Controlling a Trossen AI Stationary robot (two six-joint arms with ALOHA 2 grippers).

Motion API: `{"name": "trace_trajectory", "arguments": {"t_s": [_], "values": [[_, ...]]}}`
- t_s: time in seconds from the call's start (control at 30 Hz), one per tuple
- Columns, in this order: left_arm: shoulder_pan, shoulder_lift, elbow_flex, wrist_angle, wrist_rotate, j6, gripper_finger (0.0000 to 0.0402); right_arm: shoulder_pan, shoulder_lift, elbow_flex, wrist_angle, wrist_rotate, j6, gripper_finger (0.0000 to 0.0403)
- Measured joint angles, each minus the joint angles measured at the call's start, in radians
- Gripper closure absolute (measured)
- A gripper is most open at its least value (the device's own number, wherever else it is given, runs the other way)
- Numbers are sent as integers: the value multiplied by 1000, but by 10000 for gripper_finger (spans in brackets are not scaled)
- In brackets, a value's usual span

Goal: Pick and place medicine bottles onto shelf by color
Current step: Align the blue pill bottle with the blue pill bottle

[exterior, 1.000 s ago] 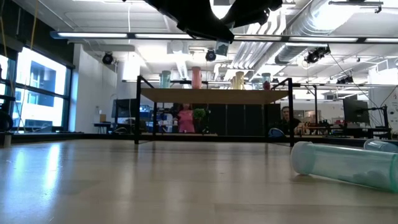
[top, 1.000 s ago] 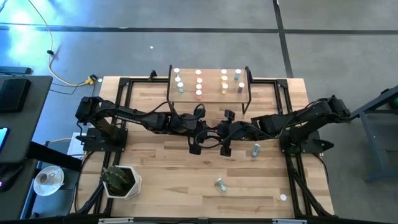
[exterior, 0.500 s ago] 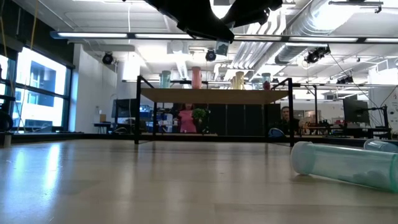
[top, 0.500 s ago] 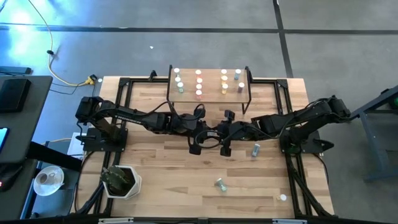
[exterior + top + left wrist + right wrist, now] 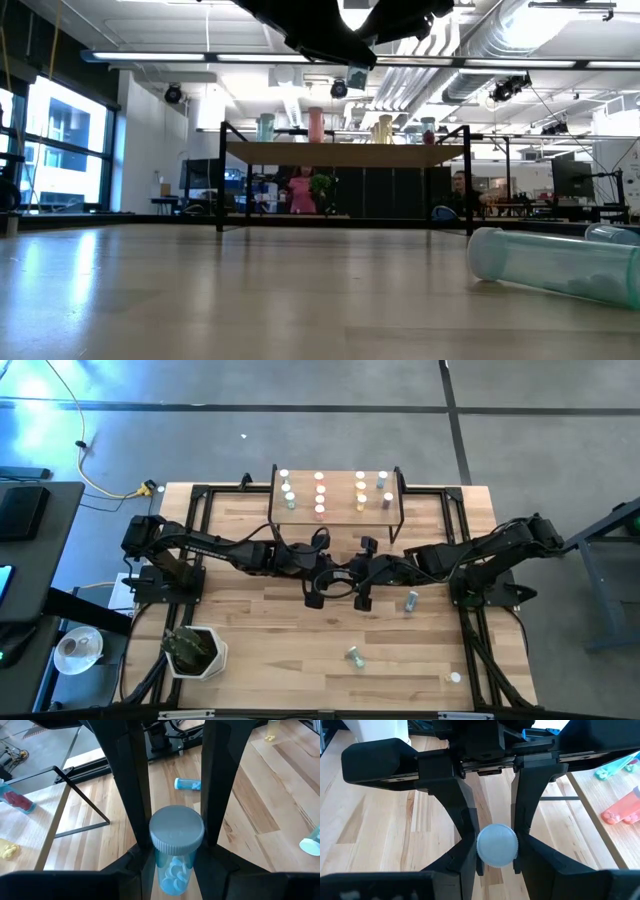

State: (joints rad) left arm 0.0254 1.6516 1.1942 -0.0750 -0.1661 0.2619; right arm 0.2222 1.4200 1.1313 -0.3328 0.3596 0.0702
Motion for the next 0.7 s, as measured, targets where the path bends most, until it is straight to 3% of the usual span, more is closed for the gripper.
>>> {"name": "trace_trajectory", "arguments": {"t_s": [0.2,0.7], "values": [[0,0,0,-1,-2,0,285,0,0,0,0,0,0,282],[0,0,0,-4,-3,-24,191,0,0,0,2,3,0,282]]}}
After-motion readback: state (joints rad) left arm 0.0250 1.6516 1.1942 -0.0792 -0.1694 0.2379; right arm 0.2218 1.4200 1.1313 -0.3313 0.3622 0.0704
